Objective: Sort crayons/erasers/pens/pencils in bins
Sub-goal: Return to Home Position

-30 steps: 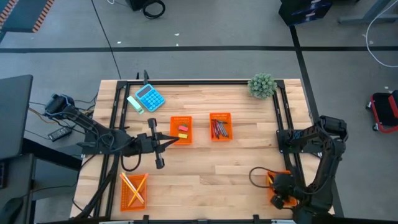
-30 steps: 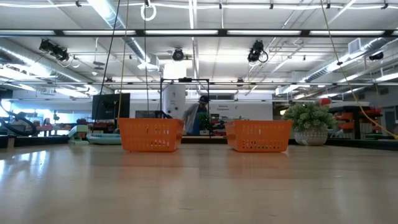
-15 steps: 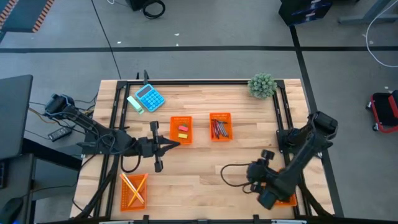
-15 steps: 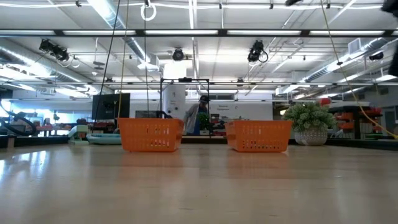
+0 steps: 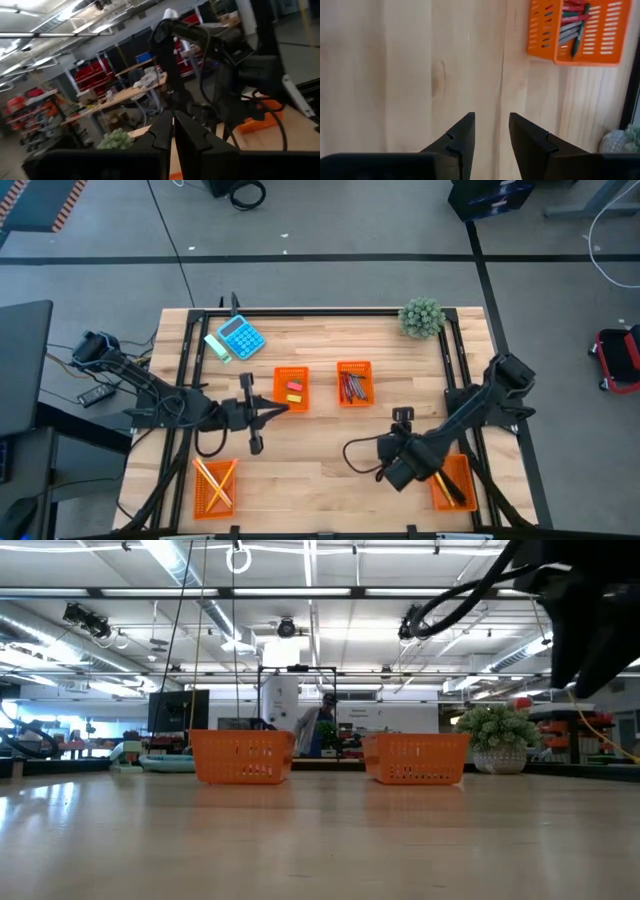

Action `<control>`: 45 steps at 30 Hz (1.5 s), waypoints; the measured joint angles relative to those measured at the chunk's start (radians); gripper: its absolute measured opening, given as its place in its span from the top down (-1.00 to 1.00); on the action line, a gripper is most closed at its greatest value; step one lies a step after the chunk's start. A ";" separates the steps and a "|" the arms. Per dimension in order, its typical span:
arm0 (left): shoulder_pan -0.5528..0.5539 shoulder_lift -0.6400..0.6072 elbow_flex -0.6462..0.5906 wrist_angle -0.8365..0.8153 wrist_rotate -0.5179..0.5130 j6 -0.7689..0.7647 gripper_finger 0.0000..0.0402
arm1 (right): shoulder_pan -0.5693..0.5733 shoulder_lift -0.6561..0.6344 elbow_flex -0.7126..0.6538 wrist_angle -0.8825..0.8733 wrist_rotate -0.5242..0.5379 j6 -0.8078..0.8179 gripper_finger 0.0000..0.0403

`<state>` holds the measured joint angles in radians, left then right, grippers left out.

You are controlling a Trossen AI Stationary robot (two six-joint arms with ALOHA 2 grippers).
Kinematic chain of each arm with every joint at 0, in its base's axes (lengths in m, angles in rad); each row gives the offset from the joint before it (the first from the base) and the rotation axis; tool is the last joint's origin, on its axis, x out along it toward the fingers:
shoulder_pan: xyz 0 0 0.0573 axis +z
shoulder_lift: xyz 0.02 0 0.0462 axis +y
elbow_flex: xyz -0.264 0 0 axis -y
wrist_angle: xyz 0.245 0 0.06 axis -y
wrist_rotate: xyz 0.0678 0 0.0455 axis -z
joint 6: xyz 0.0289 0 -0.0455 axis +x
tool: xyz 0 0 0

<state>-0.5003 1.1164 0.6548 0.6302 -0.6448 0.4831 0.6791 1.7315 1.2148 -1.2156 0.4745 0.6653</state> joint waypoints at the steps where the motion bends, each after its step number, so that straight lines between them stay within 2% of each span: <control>1: 0.000 0.000 0.000 -0.003 -0.013 0.000 0.86 | -0.017 0.000 0.000 0.004 -0.006 -0.025 0.37; 7: 0.000 0.000 0.000 -0.057 -0.172 0.007 0.94 | -0.115 -0.001 -0.017 0.074 -0.046 -0.185 0.37; 11: 0.000 0.000 0.000 -0.149 -0.279 0.008 0.95 | -0.167 -0.001 -0.073 0.164 -0.169 -0.318 0.37; 14: 0.000 0.000 0.000 -0.183 -0.276 0.000 0.92 | -0.200 -0.011 -0.125 0.231 -0.257 -0.384 0.37; 21: 0.051 0.000 0.000 -0.220 -0.255 -0.015 0.96 | -0.287 -0.142 -0.219 0.462 -0.275 -0.495 0.37; 23: 0.097 0.000 0.000 -0.270 -0.200 -0.052 0.97 | -0.310 -0.215 -0.253 0.510 -0.280 -0.515 0.37; 28: 0.220 0.000 0.000 -0.311 0.074 -0.125 0.93 | -0.345 -0.445 -0.376 0.594 -0.265 -0.515 0.37; 32: 0.312 0.000 -0.002 -0.297 0.288 -0.157 0.97 | -0.351 -0.642 -0.514 0.733 -0.169 -0.515 0.37; 34: 0.361 0.002 -0.028 -0.239 0.377 -0.169 0.97 | -0.351 -0.722 -0.571 0.777 -0.109 -0.515 0.37; 36: 0.409 0.014 -0.075 -0.147 0.413 -0.187 0.94 | -0.351 -0.788 -0.617 0.780 -0.039 -0.511 0.37; 40: 0.504 0.016 -0.208 0.082 0.414 -0.216 0.94 | -0.352 -0.873 -0.696 0.779 0.104 -0.494 0.37; 45: 0.588 -0.022 -0.396 0.405 0.418 -0.266 0.96 | -0.352 -0.910 -0.787 0.830 0.134 -0.499 0.37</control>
<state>0.0878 1.0947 0.2585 1.0351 -0.2272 0.2171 0.3271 0.8213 0.4276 -0.3857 0.6085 0.1664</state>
